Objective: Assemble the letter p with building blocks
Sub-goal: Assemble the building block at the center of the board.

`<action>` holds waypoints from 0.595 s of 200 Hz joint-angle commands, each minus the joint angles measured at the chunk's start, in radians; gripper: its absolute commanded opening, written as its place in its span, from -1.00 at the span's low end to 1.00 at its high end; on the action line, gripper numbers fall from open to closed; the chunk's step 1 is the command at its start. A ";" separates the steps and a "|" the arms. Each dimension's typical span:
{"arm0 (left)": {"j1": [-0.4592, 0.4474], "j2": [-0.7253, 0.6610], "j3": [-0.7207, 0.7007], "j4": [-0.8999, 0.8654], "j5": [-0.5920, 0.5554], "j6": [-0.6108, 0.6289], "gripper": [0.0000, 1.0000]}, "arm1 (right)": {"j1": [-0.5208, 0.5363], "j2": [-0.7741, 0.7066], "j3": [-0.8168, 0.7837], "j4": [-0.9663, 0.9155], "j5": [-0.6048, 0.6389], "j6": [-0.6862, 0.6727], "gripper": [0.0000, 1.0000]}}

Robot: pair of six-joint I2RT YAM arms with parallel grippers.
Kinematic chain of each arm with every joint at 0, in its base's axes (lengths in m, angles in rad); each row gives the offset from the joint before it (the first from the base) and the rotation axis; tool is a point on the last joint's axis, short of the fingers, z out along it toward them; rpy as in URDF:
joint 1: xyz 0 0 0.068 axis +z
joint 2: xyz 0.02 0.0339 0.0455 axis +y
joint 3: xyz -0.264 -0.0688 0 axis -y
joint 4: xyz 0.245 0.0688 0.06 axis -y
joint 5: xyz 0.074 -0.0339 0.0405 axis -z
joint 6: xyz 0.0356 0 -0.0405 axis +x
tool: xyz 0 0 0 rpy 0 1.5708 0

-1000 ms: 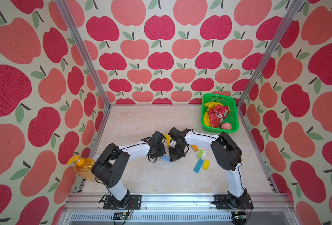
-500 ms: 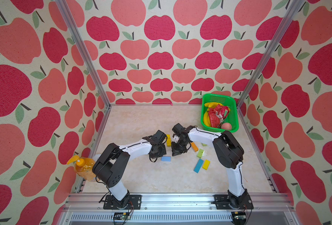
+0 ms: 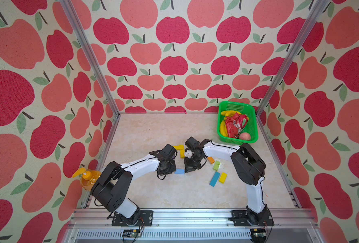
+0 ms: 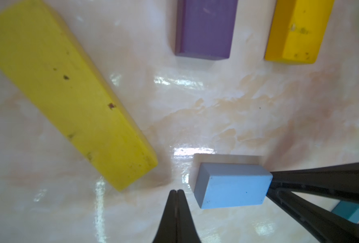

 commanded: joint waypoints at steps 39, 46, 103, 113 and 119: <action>0.000 0.060 -0.042 0.107 0.098 0.003 -1.00 | -0.001 0.020 0.009 0.010 -0.048 0.018 -1.00; 0.000 0.066 -0.044 0.112 0.098 0.001 -1.00 | -0.002 0.022 0.006 0.015 -0.051 0.021 -1.00; 0.008 0.116 -0.036 0.174 0.131 -0.004 -1.00 | -0.022 0.044 0.003 0.047 -0.063 0.031 -1.00; 0.008 0.125 -0.027 0.176 0.135 -0.003 -1.00 | -0.031 0.048 0.007 0.045 -0.062 0.026 -1.00; 0.009 0.132 -0.021 0.178 0.135 -0.001 -1.00 | -0.039 0.051 0.010 0.044 -0.061 0.022 -1.00</action>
